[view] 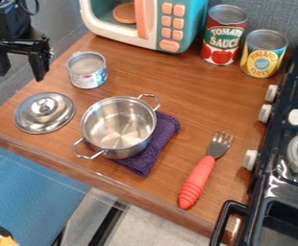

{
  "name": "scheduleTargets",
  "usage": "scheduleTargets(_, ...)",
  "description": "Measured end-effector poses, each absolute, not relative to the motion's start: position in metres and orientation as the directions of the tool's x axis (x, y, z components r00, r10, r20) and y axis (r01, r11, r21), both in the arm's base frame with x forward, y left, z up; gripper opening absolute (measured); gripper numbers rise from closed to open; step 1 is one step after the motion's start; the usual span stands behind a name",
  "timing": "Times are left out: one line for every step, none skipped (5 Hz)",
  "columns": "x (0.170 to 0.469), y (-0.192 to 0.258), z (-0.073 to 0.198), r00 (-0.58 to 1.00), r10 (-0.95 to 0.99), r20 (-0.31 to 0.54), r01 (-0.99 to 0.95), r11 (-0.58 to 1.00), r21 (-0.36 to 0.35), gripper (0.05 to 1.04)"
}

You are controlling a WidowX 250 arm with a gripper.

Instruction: Move a silver pot from the purple clothe onto the table

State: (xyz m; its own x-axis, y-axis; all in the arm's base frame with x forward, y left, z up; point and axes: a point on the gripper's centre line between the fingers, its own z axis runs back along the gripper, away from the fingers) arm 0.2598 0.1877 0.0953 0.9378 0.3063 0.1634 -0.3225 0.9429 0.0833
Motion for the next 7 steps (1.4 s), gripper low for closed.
scheduleTargets(0.258,0.184,0.086,0.942,0.308,0.136,-0.319,0.945,0.070,1.001)
scheduleTargets(0.249,0.142,0.082,0.972,0.206,0.111,-0.211,0.977,0.039,1.001)
scheduleTargets(0.242,0.104,0.093,0.985,0.117,0.128,-0.120,0.993,0.012,1.001)
scheduleTargets(0.236,0.066,0.094,0.990,0.026,0.137,-0.027,1.000,0.004,1.001)
scheduleTargets(0.232,0.037,0.086,0.992,-0.040,0.118,0.040,0.999,-0.002,1.001)
scheduleTargets(0.238,0.023,0.078,0.991,-0.065,0.113,0.065,0.998,0.009,1.001)
scheduleTargets(0.243,0.015,0.065,0.991,-0.086,0.101,0.084,0.996,0.016,1.001)
